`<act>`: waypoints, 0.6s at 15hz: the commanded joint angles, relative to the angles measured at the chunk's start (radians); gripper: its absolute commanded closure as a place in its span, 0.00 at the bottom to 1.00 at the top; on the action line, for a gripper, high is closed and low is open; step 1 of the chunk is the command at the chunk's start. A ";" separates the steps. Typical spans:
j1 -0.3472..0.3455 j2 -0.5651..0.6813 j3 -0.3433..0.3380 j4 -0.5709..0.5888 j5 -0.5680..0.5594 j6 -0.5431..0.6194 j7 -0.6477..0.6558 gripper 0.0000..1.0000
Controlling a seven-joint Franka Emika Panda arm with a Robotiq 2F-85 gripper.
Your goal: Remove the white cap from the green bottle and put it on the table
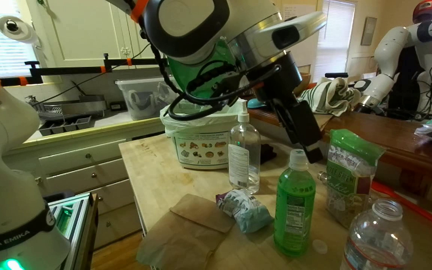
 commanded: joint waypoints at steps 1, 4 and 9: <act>0.002 -0.020 0.000 -0.025 -0.012 -0.014 -0.005 0.25; 0.001 -0.018 0.000 -0.027 -0.011 -0.011 -0.006 0.38; 0.002 -0.017 -0.001 -0.030 -0.007 -0.002 -0.007 0.64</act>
